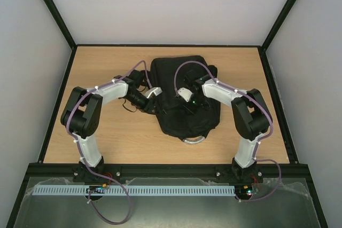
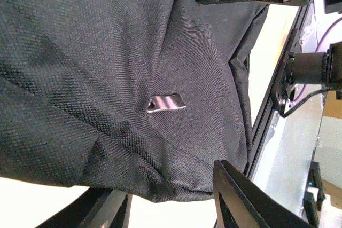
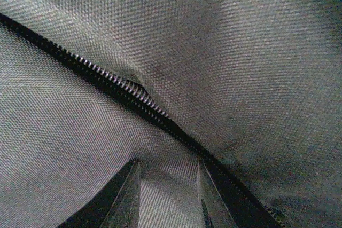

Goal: Pack the student bag
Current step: Zip the student bag at the center of the board.

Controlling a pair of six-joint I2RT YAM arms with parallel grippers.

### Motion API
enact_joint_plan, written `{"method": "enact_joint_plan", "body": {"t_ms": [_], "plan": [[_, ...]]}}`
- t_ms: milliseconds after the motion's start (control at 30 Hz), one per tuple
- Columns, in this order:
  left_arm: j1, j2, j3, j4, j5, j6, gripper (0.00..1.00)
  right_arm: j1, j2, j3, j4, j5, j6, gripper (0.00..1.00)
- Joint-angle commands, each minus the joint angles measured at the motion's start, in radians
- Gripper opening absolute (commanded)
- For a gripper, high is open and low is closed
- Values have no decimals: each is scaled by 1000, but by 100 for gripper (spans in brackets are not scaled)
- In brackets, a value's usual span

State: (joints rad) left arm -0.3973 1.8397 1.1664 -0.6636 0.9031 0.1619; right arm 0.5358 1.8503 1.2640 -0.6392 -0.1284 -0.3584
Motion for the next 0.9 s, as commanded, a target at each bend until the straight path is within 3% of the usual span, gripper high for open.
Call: {"method": "enact_joint_plan", "body": {"t_ms": [0,167,333,400,467,533,700,867], "plan": [[-29,29,29,3,-9,-16,39,-14,-60,-39,-50,35,-19,31],[-55,85,61,13,52,-8,19,-51,-164,-72,-96,54,-61,29],[-121,173,187,-2,121,-10,3,-61,-379,-93,-104,-2,-73,30],[-139,197,221,12,139,-37,2,-62,-453,-116,-87,-85,-65,33],[-150,212,235,41,168,-77,2,-62,-490,-149,-62,-122,-8,46],[-151,210,224,119,188,-164,2,-62,-474,-159,-74,-146,62,51],[-151,176,171,258,166,-311,3,-62,-404,-167,-74,-290,177,44],[-151,131,118,355,134,-417,2,-62,-328,-155,-27,-301,216,33]]}}
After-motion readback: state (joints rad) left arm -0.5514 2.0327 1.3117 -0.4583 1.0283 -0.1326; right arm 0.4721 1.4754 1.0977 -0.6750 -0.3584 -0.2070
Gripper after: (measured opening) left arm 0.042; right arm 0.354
